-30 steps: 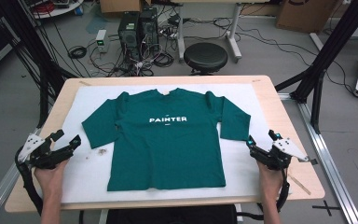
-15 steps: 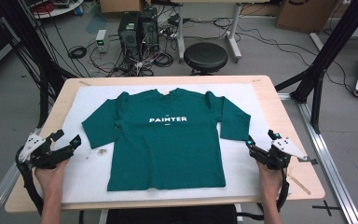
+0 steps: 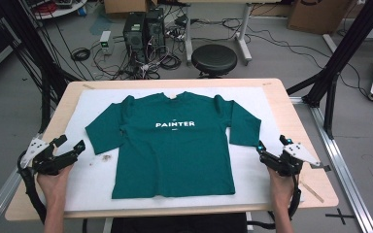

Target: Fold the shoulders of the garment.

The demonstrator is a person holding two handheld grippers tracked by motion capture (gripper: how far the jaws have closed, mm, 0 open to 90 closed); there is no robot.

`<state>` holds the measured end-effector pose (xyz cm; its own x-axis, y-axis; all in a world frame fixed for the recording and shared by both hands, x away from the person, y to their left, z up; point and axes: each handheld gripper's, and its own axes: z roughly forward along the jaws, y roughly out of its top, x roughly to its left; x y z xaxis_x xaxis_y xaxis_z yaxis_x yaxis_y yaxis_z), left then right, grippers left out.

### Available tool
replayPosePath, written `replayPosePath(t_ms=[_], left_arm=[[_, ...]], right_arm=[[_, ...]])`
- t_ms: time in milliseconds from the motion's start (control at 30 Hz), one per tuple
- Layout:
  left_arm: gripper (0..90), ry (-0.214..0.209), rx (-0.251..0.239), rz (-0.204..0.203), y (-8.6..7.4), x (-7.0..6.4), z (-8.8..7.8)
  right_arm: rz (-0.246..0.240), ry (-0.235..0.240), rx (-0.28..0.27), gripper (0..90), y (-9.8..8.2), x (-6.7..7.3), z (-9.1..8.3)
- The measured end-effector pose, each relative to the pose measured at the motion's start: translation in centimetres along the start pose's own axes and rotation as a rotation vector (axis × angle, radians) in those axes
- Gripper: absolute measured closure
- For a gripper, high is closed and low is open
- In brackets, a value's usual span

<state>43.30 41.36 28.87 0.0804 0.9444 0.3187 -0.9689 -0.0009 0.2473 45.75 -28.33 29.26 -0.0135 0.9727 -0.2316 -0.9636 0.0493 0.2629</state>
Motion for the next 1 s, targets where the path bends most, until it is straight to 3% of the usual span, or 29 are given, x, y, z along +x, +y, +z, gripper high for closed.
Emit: replayPosePath(t_ms=[367,433,567,633,733,833,900,933,1000], left_arm=[[20.7,-0.003,0.008,0.031,0.1,-0.3,0.0],[28.1,-0.007,0.025,0.033,0.2,-0.4,-0.1],[31.8,-0.021,0.037,0.062,0.6,-0.8,0.0],[35.1,-0.026,0.061,0.088,0.8,-1.3,0.2],[42.2,-0.069,0.103,0.109,1.6,-2.0,0.6],[44.8,-0.117,0.178,0.154,2.9,-2.9,1.3],[46.3,-0.124,0.203,0.187,3.8,-3.6,1.8],[48.3,-0.154,0.231,0.203,4.8,-4.1,2.5],[48.2,-0.164,0.248,0.211,5.2,-4.3,3.0]], right_arm=[[0.013,-0.001,-0.012,18.7,-0.1,-0.2,-0.1],[0.023,0.002,-0.012,18.8,-0.1,-0.1,-0.1],[0.029,-0.002,-0.015,18.8,-0.1,-0.2,-0.1],[0.03,-0.002,-0.015,18.8,-0.1,-0.2,-0.1],[0.02,-0.009,-0.019,18.7,-0.1,-0.1,-0.2],[0.021,-0.016,-0.019,18.8,-0.1,-0.1,-0.2],[0.021,-0.019,-0.018,18.8,-0.1,-0.1,-0.1],[0.021,-0.021,-0.018,18.8,-0.1,-0.1,-0.1],[0.019,-0.022,-0.018,18.7,-0.1,-0.1,-0.1]])
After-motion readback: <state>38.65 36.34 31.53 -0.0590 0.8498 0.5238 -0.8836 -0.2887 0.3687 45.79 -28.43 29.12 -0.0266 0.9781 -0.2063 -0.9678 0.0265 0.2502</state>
